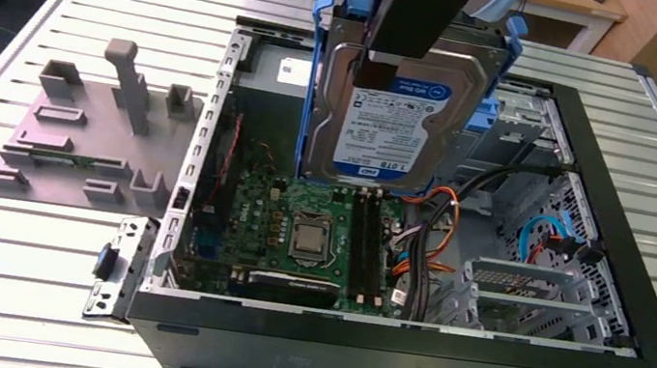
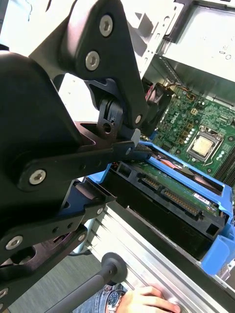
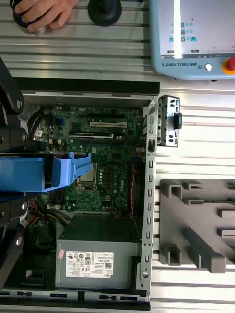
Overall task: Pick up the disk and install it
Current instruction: 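Pick up the disk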
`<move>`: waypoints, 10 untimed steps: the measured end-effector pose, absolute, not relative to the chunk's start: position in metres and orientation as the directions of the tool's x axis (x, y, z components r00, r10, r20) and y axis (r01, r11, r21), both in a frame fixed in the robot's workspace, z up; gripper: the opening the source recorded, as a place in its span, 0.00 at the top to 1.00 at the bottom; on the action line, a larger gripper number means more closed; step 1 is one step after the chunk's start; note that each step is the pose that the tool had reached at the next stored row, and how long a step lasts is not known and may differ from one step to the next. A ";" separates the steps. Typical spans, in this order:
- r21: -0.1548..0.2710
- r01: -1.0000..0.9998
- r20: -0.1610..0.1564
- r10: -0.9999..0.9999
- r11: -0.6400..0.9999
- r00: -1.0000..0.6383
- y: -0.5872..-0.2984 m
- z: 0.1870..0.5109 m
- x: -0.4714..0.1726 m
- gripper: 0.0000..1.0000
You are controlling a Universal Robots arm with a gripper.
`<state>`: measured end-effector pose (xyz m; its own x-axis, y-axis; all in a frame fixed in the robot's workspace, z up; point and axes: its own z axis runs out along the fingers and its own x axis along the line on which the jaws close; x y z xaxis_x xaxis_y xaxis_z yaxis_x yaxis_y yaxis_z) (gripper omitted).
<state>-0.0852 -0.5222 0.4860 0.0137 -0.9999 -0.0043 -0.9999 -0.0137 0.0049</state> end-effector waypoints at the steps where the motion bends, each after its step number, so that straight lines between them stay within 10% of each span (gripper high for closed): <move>1: 0.005 -1.000 -0.004 -1.000 -0.014 0.014 -0.523 0.486 -0.085 0.64; 10: 0.005 -1.000 -0.004 -1.000 -0.014 0.014 -0.526 0.486 -0.085 0.64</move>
